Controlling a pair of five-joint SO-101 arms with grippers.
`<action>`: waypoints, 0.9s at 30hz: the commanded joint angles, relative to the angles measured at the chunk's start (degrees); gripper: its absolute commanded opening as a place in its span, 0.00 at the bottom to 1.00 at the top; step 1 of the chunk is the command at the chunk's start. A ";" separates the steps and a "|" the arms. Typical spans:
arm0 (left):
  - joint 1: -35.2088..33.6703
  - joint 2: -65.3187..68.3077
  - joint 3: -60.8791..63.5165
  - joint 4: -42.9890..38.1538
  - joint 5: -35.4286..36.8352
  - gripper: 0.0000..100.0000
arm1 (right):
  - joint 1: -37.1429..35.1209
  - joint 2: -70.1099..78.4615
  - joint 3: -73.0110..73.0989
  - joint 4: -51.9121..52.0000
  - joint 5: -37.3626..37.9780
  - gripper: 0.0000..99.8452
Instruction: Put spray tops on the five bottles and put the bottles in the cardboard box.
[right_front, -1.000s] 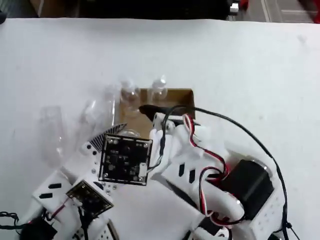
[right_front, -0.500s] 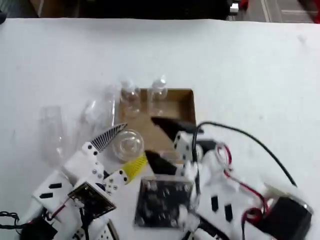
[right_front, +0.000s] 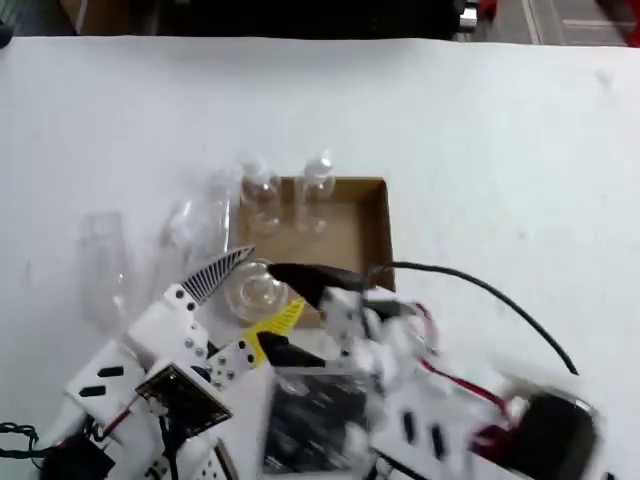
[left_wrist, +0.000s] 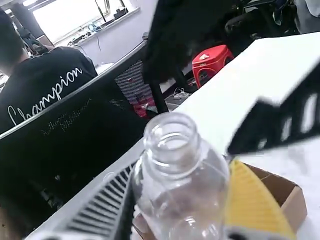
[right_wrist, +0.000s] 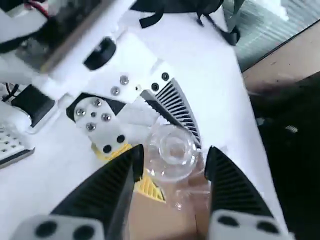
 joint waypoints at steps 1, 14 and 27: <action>0.22 0.92 -0.18 -1.23 -0.79 0.21 | -0.31 5.41 -0.53 -2.33 -0.62 0.19; 0.22 0.84 -0.18 -0.62 -0.79 0.21 | 2.59 6.37 -0.09 -2.59 -0.09 0.12; 0.04 0.75 -4.57 -0.62 9.32 0.22 | 7.96 6.46 2.37 -4.44 -0.09 0.02</action>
